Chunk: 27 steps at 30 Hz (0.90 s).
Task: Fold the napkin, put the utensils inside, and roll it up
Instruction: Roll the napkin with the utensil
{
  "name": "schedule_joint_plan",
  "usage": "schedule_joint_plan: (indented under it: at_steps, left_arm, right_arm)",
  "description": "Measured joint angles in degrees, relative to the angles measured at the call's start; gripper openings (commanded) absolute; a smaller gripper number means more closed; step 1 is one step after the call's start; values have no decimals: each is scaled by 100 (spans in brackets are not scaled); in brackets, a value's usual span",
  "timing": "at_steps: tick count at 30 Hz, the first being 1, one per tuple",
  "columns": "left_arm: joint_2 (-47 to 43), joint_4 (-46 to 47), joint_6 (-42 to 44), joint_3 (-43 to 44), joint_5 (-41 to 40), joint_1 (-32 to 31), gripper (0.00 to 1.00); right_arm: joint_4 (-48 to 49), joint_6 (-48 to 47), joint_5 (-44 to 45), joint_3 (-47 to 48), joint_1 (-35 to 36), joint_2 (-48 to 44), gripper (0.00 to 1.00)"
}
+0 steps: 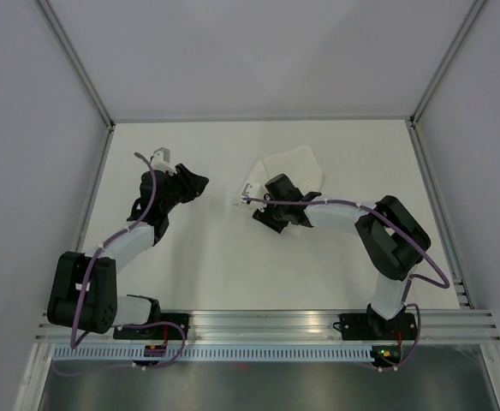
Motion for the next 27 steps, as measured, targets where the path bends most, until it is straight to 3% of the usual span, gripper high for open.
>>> schedule_joint_plan:
  at_steps: [14, 27]
  left_arm:
    - [133, -129, 118, 151, -4, -98, 45]
    - [101, -389, 282, 184, -363, -407, 43]
  right_arm:
    - [-420, -181, -391, 365, -181, 238, 48]
    - [-577, -369, -474, 503, -181, 348, 21]
